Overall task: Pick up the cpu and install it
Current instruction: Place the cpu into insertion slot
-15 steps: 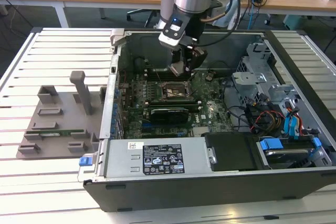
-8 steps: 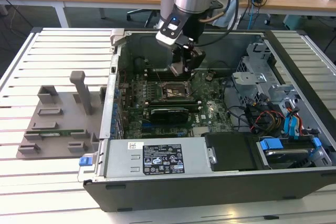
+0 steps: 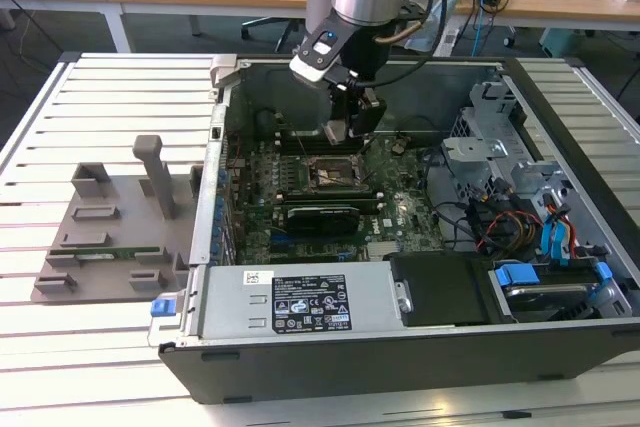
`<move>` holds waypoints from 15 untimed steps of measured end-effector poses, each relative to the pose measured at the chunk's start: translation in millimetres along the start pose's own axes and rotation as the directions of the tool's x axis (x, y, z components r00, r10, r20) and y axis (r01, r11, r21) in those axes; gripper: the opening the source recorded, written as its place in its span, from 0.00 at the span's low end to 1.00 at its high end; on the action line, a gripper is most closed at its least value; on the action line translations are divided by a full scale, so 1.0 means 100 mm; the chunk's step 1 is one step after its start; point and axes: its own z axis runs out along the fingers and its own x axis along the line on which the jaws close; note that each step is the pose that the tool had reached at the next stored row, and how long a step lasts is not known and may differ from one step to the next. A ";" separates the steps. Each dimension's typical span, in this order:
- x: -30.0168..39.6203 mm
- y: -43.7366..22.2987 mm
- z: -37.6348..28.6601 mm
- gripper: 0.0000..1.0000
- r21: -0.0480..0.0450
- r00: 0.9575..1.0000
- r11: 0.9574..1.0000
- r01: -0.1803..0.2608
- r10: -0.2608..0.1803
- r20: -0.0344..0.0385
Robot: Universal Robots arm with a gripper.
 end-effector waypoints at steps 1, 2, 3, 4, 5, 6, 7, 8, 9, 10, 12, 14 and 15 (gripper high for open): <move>0.000 0.000 0.000 0.55 0.000 1.000 1.000 -0.017 0.017 0.001; 0.000 0.000 0.001 0.55 0.000 1.000 1.000 -0.031 0.031 0.001; 0.000 0.000 0.001 0.55 0.000 0.999 0.999 -0.047 0.047 0.001; 0.000 0.000 0.001 0.55 0.001 0.998 0.998 -0.062 0.062 0.001; 0.000 0.000 0.002 0.55 0.001 0.997 0.997 -0.079 0.079 0.001; 0.000 0.000 0.002 0.55 0.001 0.996 0.996 -0.087 0.087 0.002; 0.000 0.000 0.002 0.55 0.001 0.995 0.995 -0.096 0.096 0.002; 0.000 0.000 0.003 0.55 0.001 0.994 0.994 -0.106 0.106 0.002; 0.000 0.000 0.003 0.55 0.001 0.993 0.993 -0.114 0.114 0.002; 0.000 0.000 0.003 0.55 0.001 0.992 0.992 -0.127 0.127 0.001; 0.000 0.000 0.004 0.55 0.001 0.989 0.989 -0.149 0.149 0.001; 0.001 0.001 0.011 0.55 0.001 0.988 0.988 -0.152 0.152 0.003; 0.001 -0.001 0.014 0.55 0.001 0.988 0.988 -0.153 0.153 0.004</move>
